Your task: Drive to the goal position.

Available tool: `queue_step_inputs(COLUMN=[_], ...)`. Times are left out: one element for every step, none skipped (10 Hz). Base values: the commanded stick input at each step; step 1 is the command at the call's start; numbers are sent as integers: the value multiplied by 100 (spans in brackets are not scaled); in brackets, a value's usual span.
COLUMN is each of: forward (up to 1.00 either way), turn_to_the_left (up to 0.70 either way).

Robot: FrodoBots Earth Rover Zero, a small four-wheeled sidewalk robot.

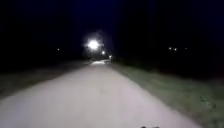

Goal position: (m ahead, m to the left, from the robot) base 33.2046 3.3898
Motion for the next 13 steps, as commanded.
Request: queue_step_inputs(forward=[100,100,100,100,100,95,95,91,89,89,90,89,90], turn_to_the_left=[0,0,0,0,0,0,0,0,0,0,0,0,0])
